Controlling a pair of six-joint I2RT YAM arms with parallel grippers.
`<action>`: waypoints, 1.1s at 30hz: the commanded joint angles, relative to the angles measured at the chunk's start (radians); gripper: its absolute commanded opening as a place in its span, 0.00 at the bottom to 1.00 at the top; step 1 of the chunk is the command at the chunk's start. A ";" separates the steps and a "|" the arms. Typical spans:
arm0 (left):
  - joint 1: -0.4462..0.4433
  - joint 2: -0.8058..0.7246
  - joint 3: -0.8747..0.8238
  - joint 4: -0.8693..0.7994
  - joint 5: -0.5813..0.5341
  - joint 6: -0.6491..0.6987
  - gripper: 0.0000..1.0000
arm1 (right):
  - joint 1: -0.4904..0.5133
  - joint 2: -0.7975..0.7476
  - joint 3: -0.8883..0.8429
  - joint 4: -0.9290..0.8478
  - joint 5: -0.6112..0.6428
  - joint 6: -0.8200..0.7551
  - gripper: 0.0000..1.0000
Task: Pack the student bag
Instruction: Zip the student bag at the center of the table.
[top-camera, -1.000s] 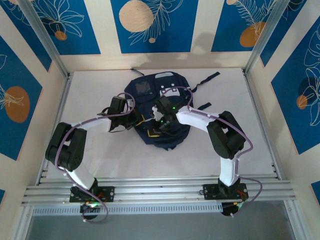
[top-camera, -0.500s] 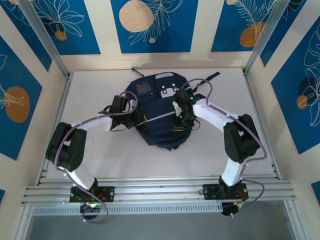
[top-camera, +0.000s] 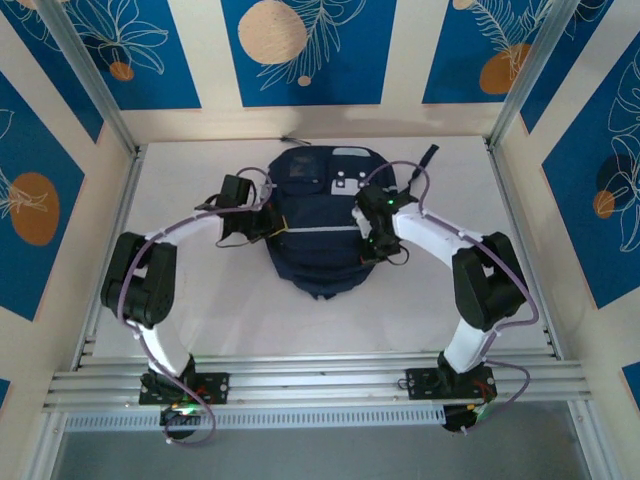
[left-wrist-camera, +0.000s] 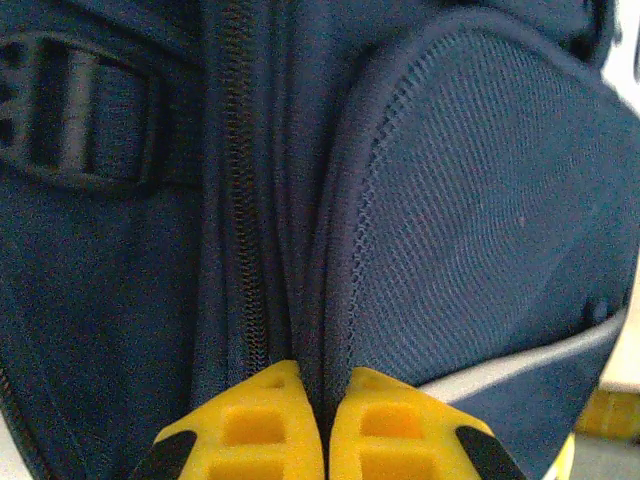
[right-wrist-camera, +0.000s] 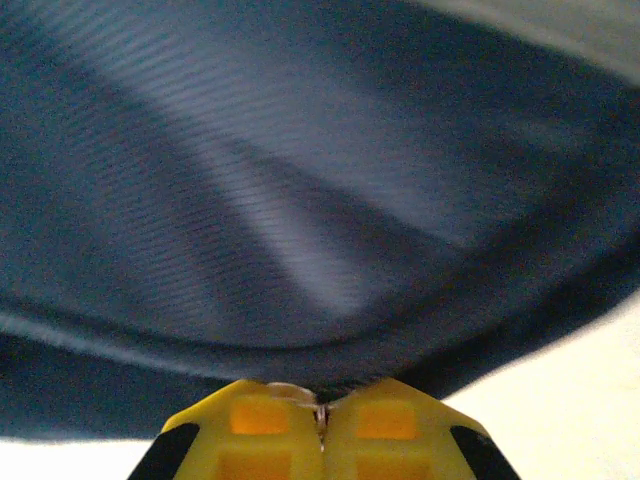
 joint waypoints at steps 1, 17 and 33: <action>0.034 0.062 0.135 0.040 -0.061 0.024 0.00 | 0.130 -0.004 -0.034 -0.020 -0.159 -0.034 0.00; 0.035 -0.159 -0.063 -0.074 -0.107 0.031 0.70 | 0.217 0.176 0.231 0.125 -0.171 0.285 0.00; -0.041 -0.071 -0.217 -0.013 -0.137 0.026 0.14 | 0.217 0.089 0.119 0.022 -0.207 0.296 0.00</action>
